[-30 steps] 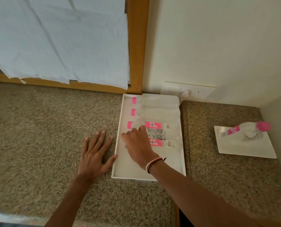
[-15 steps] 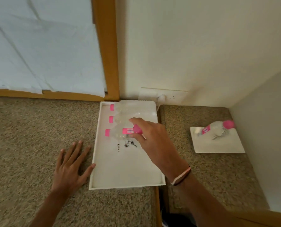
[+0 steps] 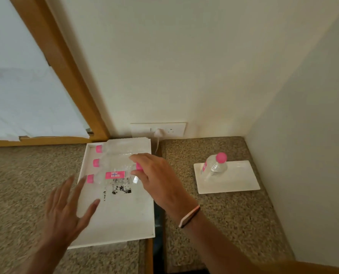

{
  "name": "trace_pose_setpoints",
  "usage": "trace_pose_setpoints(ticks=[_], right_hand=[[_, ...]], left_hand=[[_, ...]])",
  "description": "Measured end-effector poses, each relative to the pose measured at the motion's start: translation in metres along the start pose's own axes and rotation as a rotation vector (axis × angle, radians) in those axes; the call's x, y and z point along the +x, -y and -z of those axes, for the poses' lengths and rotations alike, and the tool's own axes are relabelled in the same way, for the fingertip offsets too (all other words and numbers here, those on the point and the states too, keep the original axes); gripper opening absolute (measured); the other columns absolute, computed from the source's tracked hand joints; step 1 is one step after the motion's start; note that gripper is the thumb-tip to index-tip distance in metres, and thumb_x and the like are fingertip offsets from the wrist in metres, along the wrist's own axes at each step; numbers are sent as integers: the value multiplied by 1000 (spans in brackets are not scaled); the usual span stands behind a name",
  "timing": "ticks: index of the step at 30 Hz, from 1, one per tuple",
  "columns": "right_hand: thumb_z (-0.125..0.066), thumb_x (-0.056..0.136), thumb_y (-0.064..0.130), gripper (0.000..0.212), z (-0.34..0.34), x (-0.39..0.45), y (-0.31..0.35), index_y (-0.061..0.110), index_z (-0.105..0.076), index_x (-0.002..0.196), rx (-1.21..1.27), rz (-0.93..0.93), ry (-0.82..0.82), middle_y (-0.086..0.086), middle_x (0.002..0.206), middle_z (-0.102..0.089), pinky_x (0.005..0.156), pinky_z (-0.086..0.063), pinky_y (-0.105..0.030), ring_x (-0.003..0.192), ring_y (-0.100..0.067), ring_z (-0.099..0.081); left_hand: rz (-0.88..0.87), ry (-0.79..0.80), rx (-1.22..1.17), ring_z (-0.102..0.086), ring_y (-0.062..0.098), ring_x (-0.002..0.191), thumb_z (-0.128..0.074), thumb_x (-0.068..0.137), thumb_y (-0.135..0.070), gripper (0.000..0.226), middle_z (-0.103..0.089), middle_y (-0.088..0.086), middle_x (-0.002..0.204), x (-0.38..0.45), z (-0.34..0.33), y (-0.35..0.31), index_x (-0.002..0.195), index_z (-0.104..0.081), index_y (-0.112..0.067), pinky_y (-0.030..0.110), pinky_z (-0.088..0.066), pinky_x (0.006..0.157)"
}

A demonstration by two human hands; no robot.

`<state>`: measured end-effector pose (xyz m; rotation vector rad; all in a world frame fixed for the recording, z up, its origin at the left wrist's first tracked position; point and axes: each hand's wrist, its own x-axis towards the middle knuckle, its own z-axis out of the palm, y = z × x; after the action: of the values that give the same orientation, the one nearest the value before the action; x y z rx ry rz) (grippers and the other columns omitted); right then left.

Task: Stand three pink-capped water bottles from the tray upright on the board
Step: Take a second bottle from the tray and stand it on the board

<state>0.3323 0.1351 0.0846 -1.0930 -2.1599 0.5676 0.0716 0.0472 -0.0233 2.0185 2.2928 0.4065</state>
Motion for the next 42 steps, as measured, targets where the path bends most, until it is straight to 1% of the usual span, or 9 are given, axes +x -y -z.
trace_pose_setpoints(ticks=[4,7,11,17,22,27,31,36,42], right_hand=[[-74,89,4,37,72,0,-3,0,-65,124,156,-5,-119,-17,112,-74,93,-58,-40,97,-21,-72],[-76,85,0,35,136,-2,-8,0,-68,119,195,33,-289,-15,108,-75,86,-60,-29,93,-12,-69],[-76,87,1,28,211,-13,-27,2,-70,115,240,23,-464,-7,106,-74,84,-62,-30,93,-9,-72],[-74,93,8,18,270,-34,-79,7,-72,112,7,36,-579,9,111,-69,84,-61,-36,100,-6,-69],[-75,89,0,22,243,-47,-139,2,-72,110,-93,-30,-446,-6,112,-72,94,-55,-24,100,-13,-70],[-77,84,-7,25,193,-65,-189,0,-74,108,-99,-140,-286,-14,111,-74,95,-54,-31,104,-27,-71],[-77,82,-11,18,158,-77,-205,-5,-75,99,-93,-167,-234,-16,105,-74,92,-55,-31,100,-27,-71],[-77,81,-14,16,137,-83,-212,-6,-75,95,-98,-190,-211,-17,102,-74,89,-54,-30,96,-27,-71],[-80,78,-11,25,132,-79,-214,-4,-74,101,-117,-225,-229,-18,106,-74,95,-46,-16,100,-23,-67]], left_hand=[[-126,-10,-72,-34,38,148,-27,90,-78,89,-31,19,163,22,-6,-75,154,-34,-17,64,-28,118],[-213,9,-125,-26,34,153,-30,90,-78,89,-26,17,166,37,-27,-134,156,-30,-17,65,-26,120],[-273,54,-185,-22,31,154,-30,88,-81,94,-22,16,167,52,-59,-199,158,-25,-18,61,-23,123],[-286,170,-197,-17,27,156,-29,85,-85,102,-19,11,168,60,-107,-248,158,-23,-15,55,-20,125],[-292,268,-172,-17,29,156,-34,84,-85,104,-21,13,167,60,-143,-255,157,-26,-11,56,-23,125],[-293,338,-189,-10,27,158,-37,82,-86,108,-17,13,169,58,-169,-259,159,-21,-11,57,-20,126],[-343,349,-194,-20,34,155,-39,83,-85,109,-25,19,165,58,-179,-262,155,-28,-4,62,-28,121],[-362,308,-157,-21,34,155,-44,82,-84,108,-27,19,165,56,-190,-262,154,-32,-4,60,-25,122],[-364,319,-122,-19,33,156,-44,83,-84,107,-25,19,166,54,-195,-260,155,-30,-6,60,-28,122]])
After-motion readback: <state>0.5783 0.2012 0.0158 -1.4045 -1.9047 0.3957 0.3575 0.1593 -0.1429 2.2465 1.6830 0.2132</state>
